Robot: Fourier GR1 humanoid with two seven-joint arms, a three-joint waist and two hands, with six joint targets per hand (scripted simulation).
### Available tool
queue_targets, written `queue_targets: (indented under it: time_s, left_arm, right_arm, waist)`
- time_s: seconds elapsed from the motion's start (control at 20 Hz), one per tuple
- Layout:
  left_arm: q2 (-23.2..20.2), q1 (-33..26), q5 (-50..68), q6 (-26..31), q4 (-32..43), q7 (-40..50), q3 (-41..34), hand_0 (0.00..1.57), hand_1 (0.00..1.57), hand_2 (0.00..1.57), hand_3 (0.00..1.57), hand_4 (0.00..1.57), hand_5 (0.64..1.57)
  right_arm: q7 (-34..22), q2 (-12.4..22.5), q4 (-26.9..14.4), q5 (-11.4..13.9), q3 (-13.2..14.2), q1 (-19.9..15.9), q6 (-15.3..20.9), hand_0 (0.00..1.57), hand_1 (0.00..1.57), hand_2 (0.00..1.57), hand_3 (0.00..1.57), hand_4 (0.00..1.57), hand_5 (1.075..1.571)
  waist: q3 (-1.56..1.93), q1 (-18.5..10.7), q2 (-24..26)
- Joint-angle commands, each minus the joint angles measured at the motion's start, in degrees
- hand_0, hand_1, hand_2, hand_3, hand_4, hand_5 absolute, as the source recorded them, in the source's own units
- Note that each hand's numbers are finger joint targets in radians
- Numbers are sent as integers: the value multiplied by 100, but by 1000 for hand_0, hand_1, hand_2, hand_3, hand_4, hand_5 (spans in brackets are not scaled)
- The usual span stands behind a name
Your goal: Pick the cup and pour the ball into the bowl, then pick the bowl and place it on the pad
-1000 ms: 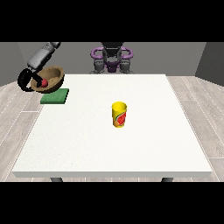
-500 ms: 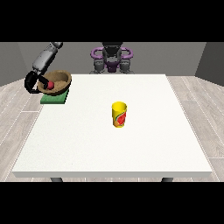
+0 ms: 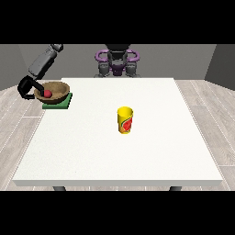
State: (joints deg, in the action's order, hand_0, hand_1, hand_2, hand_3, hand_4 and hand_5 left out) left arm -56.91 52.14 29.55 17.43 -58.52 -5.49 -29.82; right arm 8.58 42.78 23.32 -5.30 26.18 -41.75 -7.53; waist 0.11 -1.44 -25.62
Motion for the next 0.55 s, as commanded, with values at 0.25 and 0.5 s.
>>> queue_targets:
  time_s: [0.25,0.5]
  left_arm:
    - [-172,-47,305,54,-226,360,-73,0,0,0,0,0,1515]
    - [-21,-203,164,-100,-91,287,24,0,0,0,0,0,1515]
  right_arm:
    - [-159,345,-210,-97,151,-360,67,477,477,543,692,0,1513]
    - [-666,742,-141,-295,238,-629,-480,134,134,280,375,0,1467]
  waist:
    - [-3,-95,-40]
    - [-4,118,310]
